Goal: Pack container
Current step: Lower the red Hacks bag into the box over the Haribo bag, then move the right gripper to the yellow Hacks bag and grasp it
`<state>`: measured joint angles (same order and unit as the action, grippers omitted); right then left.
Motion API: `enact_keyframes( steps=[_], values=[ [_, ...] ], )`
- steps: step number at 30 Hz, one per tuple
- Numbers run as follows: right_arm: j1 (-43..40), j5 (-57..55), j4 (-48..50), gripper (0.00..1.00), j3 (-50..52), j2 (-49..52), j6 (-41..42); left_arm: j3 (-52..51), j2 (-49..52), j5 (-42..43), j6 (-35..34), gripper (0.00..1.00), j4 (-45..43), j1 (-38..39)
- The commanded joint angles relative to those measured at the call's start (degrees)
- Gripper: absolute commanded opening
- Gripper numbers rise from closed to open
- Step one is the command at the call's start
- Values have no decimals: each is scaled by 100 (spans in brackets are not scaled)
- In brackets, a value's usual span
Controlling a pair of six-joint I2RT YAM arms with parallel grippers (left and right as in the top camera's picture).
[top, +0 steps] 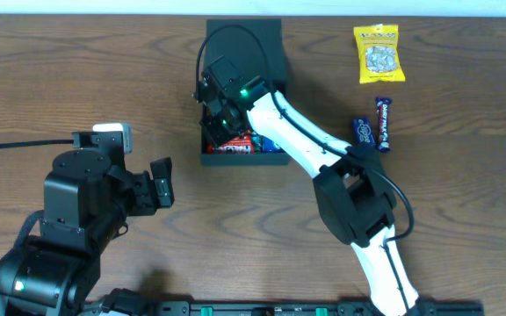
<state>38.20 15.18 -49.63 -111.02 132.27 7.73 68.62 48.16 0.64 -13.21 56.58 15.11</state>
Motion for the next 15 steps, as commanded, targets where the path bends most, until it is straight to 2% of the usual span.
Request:
enact_keyframes(
  steps=[1, 7, 9, 12, 14, 15],
  values=[
    [-293, -85, -170, 1, -365, -304, -138, 92, -22, -68, 79, 95, 11, -9],
    [-1325, -933, 173, 4, -822, -1051, -181, 92, -11, -87, 79, 95, -125, -9],
    [-1716, -1167, 450, 17, -822, -1163, -229, 92, 22, -85, 79, 95, -236, -9],
    [-2433, -1427, 837, 29, -822, -1115, -243, 92, 175, -87, 81, 95, -490, -9],
    [-2857, -1434, 1054, 52, -820, -933, -481, 92, 356, -87, 83, 95, -673, -9],
    [-3003, -1434, 1132, 67, -820, -826, -601, 92, 470, -87, 83, 95, -765, -9]
  ],
)
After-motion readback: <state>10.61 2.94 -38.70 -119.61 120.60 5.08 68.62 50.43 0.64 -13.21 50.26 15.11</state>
